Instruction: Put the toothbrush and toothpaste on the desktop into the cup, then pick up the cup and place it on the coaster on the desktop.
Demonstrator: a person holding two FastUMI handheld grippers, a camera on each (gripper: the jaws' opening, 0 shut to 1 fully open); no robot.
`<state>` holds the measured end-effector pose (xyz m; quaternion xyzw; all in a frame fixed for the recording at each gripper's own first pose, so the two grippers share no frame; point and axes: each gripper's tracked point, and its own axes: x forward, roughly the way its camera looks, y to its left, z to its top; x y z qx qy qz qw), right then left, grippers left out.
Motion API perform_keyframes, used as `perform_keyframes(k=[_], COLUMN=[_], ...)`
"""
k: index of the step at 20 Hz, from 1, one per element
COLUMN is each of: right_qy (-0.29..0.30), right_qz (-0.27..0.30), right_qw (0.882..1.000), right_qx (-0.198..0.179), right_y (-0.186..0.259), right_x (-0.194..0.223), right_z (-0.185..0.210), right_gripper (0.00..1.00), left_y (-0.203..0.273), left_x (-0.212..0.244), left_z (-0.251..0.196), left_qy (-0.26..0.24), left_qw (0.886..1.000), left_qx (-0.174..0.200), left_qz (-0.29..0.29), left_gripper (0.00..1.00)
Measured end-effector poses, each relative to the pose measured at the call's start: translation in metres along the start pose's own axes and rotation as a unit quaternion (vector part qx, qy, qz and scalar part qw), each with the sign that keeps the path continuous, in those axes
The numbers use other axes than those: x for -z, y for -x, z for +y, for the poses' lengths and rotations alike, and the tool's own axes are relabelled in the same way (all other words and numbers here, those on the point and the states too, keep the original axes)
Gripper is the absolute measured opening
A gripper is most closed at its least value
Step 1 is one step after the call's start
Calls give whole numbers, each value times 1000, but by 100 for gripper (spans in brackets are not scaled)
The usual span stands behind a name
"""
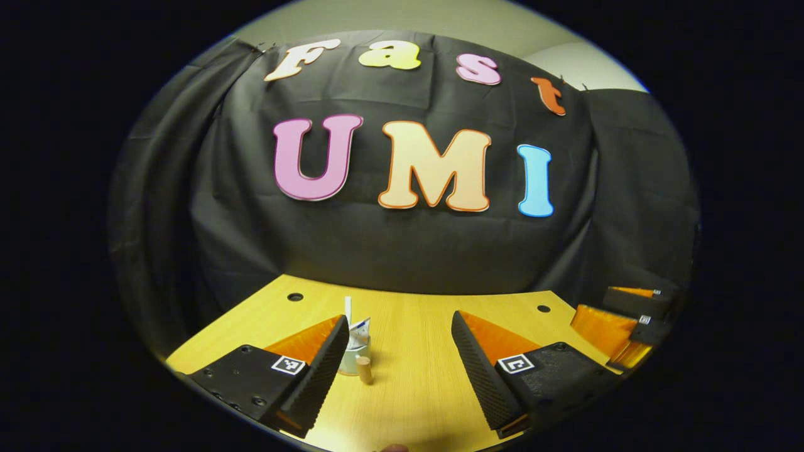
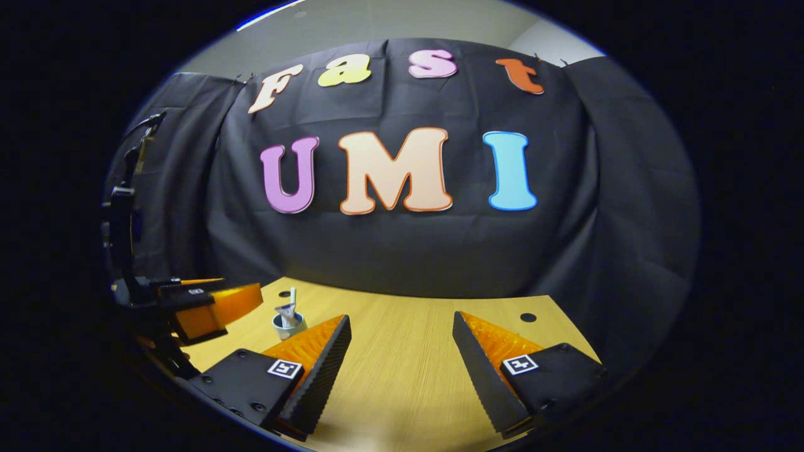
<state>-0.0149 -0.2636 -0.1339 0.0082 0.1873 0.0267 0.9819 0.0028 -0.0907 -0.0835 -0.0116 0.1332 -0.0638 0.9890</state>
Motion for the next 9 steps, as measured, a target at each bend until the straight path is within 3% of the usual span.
perform_keyframes(k=[2,9], right_qy=[-9,-16], right_qz=[-14,-49], right_qw=[1000,998], right_qx=[23,28], right_y=[1,16], right_x=[-10,-46], right_z=[-9,6], right_gripper=[99,100], left_y=[4,11], left_x=[-6,-30], left_z=[-3,9], left_qy=[-16,-32], left_qw=[1000,999], left_qx=[11,28], left_qz=[0,-27], left_gripper=[94,94])
